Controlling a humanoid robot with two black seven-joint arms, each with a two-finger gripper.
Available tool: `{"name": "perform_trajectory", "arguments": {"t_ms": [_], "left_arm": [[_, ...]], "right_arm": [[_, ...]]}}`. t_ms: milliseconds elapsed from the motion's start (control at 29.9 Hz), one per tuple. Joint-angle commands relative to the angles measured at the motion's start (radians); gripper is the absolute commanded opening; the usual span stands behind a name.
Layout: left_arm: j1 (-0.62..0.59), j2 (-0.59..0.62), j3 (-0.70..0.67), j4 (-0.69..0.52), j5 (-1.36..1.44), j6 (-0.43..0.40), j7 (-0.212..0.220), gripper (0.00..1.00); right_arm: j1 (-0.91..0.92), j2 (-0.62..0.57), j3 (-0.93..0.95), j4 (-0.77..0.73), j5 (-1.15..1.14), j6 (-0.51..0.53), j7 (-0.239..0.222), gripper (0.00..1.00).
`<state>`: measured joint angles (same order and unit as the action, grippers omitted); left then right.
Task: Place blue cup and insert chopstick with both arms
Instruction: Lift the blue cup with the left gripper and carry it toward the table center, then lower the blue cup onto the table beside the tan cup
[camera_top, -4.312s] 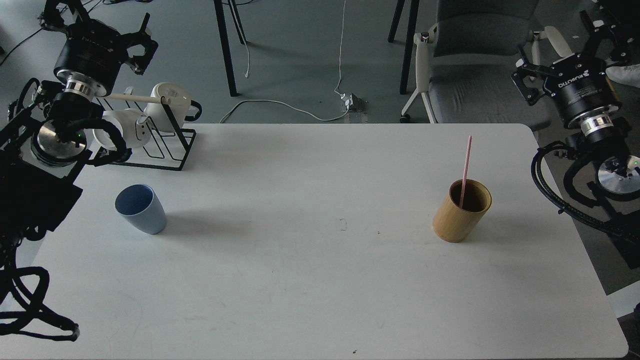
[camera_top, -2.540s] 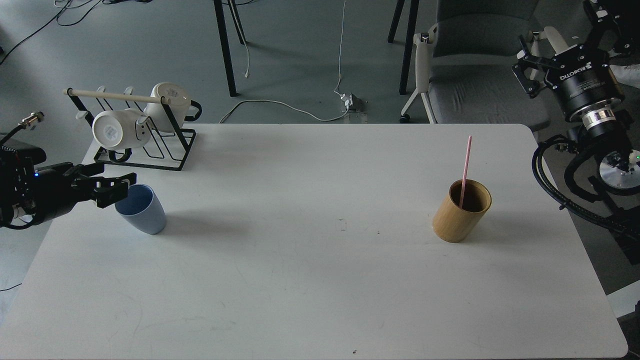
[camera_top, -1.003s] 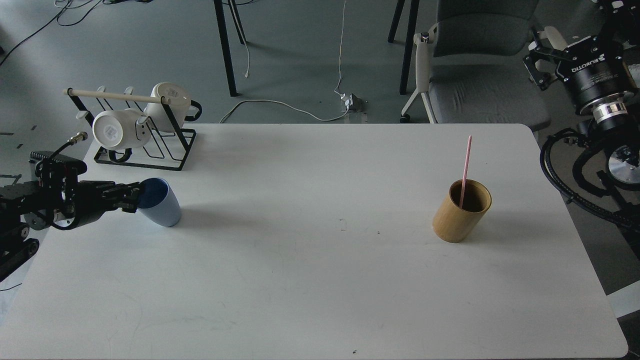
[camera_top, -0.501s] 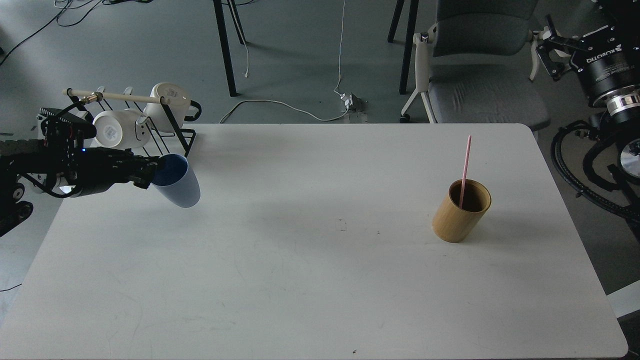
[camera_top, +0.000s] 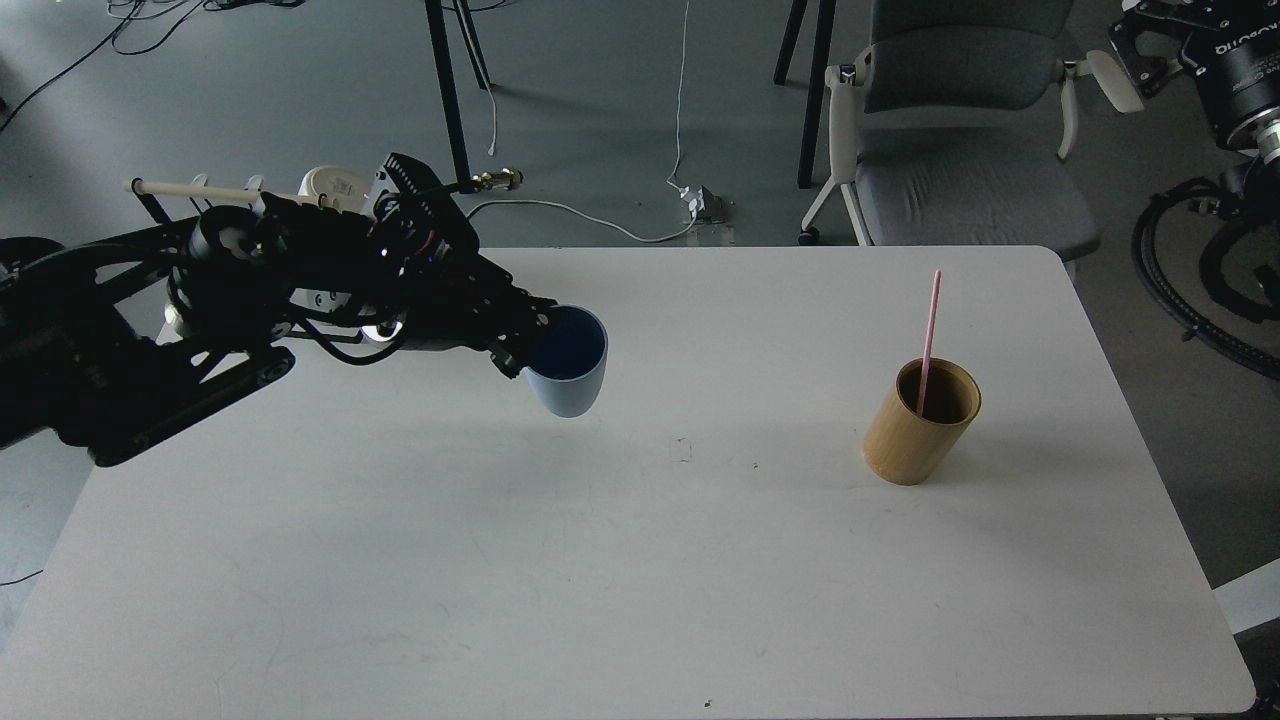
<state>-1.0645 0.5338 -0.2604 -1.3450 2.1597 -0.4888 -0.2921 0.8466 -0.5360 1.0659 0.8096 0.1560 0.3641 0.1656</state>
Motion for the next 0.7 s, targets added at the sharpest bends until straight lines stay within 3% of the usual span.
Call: {"name": "perform_trajectory", "arguments": {"t_ms": [0,368,669], "left_arm": [[0.014,-0.139,0.003,0.006,0.022,0.000,0.027,0.00],[0.067,-0.376,0.089,0.162,0.022,0.000,0.113,0.00],[0.074,-0.411,0.089,0.280,0.022,0.000,0.108,0.01]], "right_arm": [[0.051,-0.001,-0.044,-0.001,-0.001,-0.051,0.003,1.00],[0.052,0.010,-0.055,0.010,-0.001,-0.067,0.006,1.00],[0.031,0.004,-0.057,0.013,-0.001,-0.067,0.006,1.00]]}}
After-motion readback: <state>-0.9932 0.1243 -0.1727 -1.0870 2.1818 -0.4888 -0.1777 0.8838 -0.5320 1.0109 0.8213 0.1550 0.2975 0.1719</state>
